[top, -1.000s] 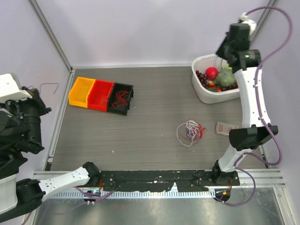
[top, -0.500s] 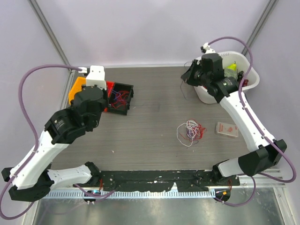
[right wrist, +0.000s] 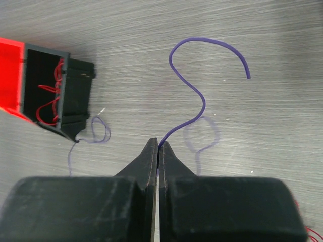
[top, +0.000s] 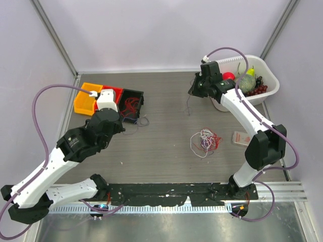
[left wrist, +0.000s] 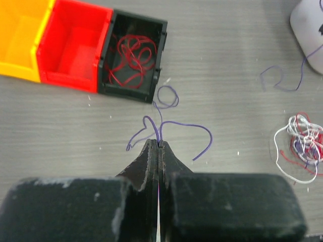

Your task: Untangle the cables

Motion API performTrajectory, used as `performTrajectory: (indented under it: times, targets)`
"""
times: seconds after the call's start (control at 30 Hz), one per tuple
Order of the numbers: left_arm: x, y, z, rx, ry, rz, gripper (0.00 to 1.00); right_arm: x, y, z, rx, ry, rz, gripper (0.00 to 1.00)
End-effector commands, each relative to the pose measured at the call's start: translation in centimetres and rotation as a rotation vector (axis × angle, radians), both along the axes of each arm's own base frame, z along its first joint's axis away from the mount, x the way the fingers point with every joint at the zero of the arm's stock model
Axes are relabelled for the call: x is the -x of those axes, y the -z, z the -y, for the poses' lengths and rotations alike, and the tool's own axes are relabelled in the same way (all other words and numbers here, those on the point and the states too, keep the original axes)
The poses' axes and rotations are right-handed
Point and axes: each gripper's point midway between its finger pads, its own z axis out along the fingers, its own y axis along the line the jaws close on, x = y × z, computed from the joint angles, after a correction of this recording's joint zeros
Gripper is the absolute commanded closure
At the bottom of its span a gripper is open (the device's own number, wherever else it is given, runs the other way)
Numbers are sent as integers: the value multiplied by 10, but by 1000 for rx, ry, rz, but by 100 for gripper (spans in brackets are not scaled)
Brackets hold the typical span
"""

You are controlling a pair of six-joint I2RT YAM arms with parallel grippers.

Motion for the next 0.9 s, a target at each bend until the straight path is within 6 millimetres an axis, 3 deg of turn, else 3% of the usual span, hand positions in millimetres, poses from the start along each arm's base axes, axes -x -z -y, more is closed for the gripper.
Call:
performTrajectory:
  times: [0.0,0.27,0.33,0.4,0.5,0.57,0.63,0.73,0.77,0.87]
  targets:
    - [16,23,4,124,-2,-74,100,-11,5,16,109,26,28,99]
    - [30,37,-16,103,-42,-114,100,-25,34,26,247,5,-22,92]
    - [32,39,-19,103,-49,-112,100,-28,45,30,289,9,-46,85]
    - [33,38,-21,98,-49,-115,100,-29,55,33,321,10,-86,71]
    - [34,36,-18,95,-32,-123,100,-27,65,21,306,-13,-131,52]
    - [35,39,-16,91,-17,-134,100,-22,59,3,300,-42,-112,40]
    - [35,43,-13,88,-8,-143,100,-8,56,-34,280,-119,-89,34]
    - [34,47,-10,86,1,-151,100,3,57,-84,192,-231,-48,34]
    - [34,47,-8,84,7,-155,100,17,65,-108,145,-302,-73,36]
    - [34,46,-5,92,20,-157,100,21,85,-147,73,-355,-87,45]
